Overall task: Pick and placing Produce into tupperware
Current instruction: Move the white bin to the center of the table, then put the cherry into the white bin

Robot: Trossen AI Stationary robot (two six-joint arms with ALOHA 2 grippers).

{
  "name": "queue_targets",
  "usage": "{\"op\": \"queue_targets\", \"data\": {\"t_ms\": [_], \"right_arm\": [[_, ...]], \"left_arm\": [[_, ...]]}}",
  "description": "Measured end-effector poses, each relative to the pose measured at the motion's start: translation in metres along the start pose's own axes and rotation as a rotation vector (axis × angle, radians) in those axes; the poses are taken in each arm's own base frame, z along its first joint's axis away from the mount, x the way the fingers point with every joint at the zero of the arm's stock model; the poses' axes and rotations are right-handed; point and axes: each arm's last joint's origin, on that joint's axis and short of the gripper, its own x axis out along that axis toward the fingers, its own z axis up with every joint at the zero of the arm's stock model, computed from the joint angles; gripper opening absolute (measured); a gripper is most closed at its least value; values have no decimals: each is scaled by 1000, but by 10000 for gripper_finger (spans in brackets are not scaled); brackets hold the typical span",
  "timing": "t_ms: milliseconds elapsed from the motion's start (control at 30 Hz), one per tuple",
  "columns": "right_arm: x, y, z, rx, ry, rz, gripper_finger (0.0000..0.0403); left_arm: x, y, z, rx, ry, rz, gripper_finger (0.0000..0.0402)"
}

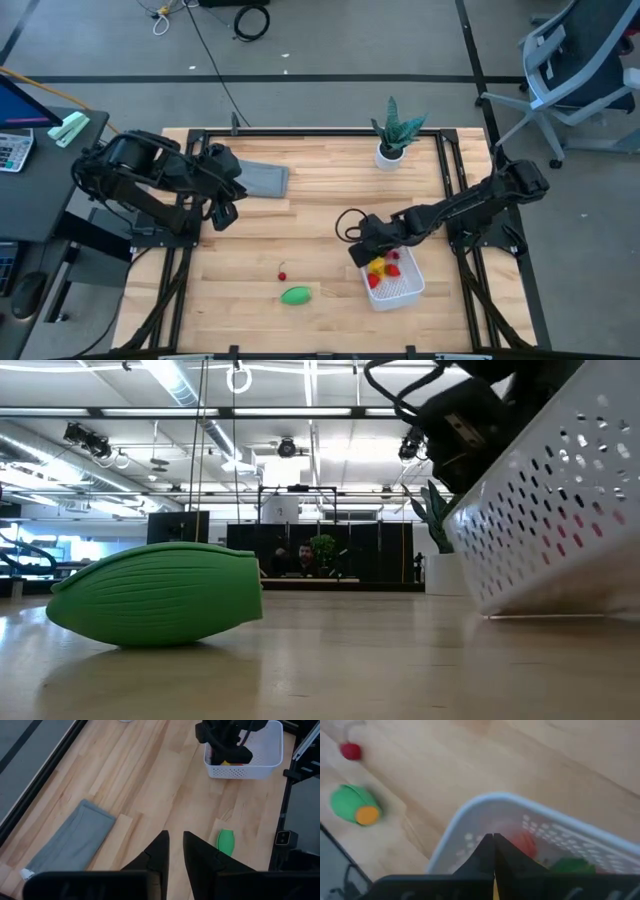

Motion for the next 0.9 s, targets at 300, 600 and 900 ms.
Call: {"op": "queue_targets", "data": {"t_ms": [300, 600, 900], "right_arm": [[-8, 18, 12, -36, -43, 106, 0], [-19, 52, 26, -110, -114, 193, 0], [-84, 118, 49, -394, -276, 420, 3]], "left_arm": [[0, 0, 0, 1, 0, 0, 57], [0, 0, 0, 1, 0, 0, 52], [7, -4, 2, -105, 15, 11, 57]]}}
